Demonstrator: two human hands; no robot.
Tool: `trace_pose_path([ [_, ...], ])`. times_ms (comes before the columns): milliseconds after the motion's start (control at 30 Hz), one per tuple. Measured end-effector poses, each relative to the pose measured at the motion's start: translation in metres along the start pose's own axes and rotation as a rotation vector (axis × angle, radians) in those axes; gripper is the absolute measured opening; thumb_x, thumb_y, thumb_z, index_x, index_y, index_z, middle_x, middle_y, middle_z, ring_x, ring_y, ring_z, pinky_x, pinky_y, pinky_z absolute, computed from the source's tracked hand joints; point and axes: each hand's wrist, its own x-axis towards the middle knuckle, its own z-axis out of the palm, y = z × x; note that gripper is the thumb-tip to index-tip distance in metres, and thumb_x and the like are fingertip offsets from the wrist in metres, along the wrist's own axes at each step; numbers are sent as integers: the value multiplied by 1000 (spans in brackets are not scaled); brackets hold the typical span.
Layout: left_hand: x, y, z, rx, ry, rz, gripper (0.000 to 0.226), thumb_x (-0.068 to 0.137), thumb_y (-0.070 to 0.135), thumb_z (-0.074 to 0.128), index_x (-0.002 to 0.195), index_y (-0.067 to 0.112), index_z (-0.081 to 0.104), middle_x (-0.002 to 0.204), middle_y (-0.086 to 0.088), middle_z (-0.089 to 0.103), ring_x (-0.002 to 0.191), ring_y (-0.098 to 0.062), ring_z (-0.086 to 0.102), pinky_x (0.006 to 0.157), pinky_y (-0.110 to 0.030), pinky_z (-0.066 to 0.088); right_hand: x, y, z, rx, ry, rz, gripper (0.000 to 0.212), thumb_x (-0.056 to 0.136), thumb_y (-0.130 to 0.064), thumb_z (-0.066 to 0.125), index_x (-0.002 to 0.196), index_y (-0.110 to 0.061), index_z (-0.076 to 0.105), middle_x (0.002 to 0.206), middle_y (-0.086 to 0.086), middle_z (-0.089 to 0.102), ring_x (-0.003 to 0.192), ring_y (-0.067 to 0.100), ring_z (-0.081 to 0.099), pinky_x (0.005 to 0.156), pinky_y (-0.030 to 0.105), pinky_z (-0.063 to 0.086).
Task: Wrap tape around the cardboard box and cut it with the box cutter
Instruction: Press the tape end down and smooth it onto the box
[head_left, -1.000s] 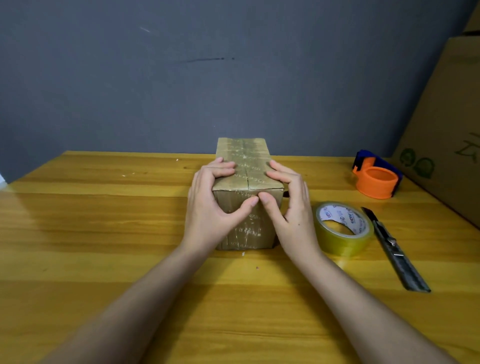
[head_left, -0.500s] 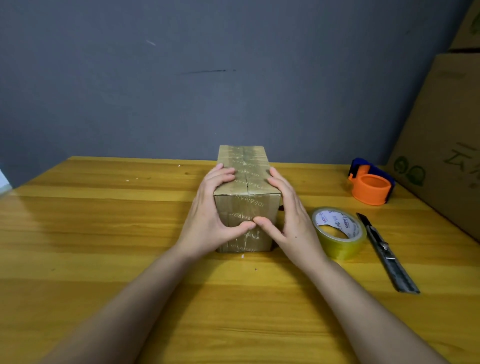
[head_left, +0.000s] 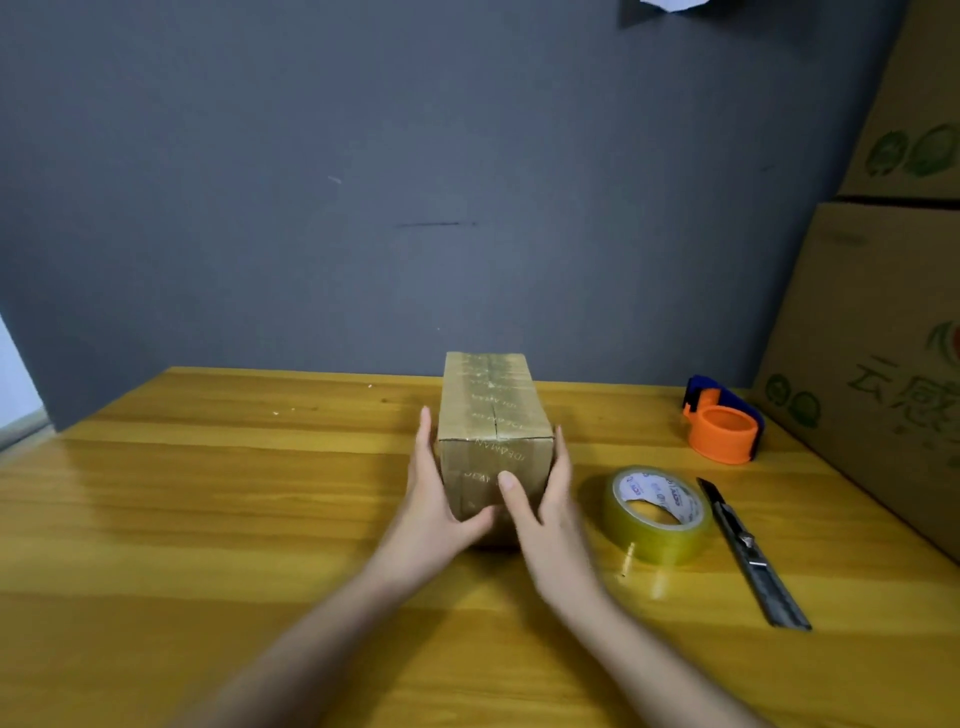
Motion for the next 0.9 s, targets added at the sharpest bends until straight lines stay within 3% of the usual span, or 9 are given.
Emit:
trace_pose_path([
  [100, -5, -8, 6, 56, 39, -58, 120, 55, 58, 75, 146, 24, 5, 150, 0, 32, 136, -10, 35, 111, -35, 36, -6, 6, 11, -24, 25, 36, 66, 92, -39, 51, 146, -27, 14, 145, -4, 43, 130, 13, 43, 103, 27, 37],
  [167, -7, -10, 8, 65, 49, -74, 113, 56, 56, 73, 143, 16, 14, 144, 3, 39, 131, -8, 40, 105, -24, 38, -8, 8, 15, -43, 45, 46, 61, 92, -39, 50, 143, -28, 19, 141, -5, 46, 128, 15, 45, 103, 31, 40],
  [267, -4, -11, 9, 62, 29, -84, 96, 62, 44, 72, 138, 15, 21, 135, 6, 44, 124, -7, 46, 95, -19, 38, -3, 9, 17, -44, 38, 70, 56, 93, -38, 49, 141, -26, 23, 139, -4, 49, 125, 17, 48, 100, 34, 42],
  [467, 10, -24, 2, 79, 8, -61, 76, 76, 24, 74, 137, 16, 29, 132, 5, 48, 124, -11, 47, 99, -23, 38, 11, 10, 26, -53, 41, 84, 55, 93, -37, 48, 141, -26, 22, 141, -4, 48, 124, 17, 49, 96, 29, 43],
  [533, 12, -24, 2, 85, 8, -62, 78, 75, 26, 74, 138, 15, 30, 133, 4, 48, 125, -11, 47, 100, -23, 38, 14, 11, 28, -70, 31, 84, 57, 94, -37, 48, 142, -27, 20, 143, -4, 46, 126, 16, 48, 96, 28, 42],
  [667, 11, -27, 4, 137, 45, -124, 93, 61, 50, 68, 137, 15, 29, 133, 0, 50, 122, -15, 50, 99, -31, 43, 18, 14, 30, -28, 8, 125, 60, 91, -35, 52, 142, -27, 20, 141, -2, 48, 126, 18, 48, 100, 30, 42],
  [800, 9, -28, 6, 164, 25, -130, 91, 68, 31, 77, 139, 14, 23, 137, -2, 47, 127, -17, 47, 101, -33, 43, 19, 17, 27, 5, -1, 163, 63, 89, -33, 57, 142, -22, 24, 140, 0, 49, 125, 18, 48, 101, 29, 41],
  [900, 3, -24, 4, 137, 53, -115, 104, 62, 42, 75, 144, 16, 16, 143, 0, 41, 132, -13, 41, 107, -34, 38, 16, 17, 25, 19, 3, 152, 73, 88, -36, 57, 146, -22, 15, 148, 1, 39, 133, 18, 39, 109, 34, 35],
])
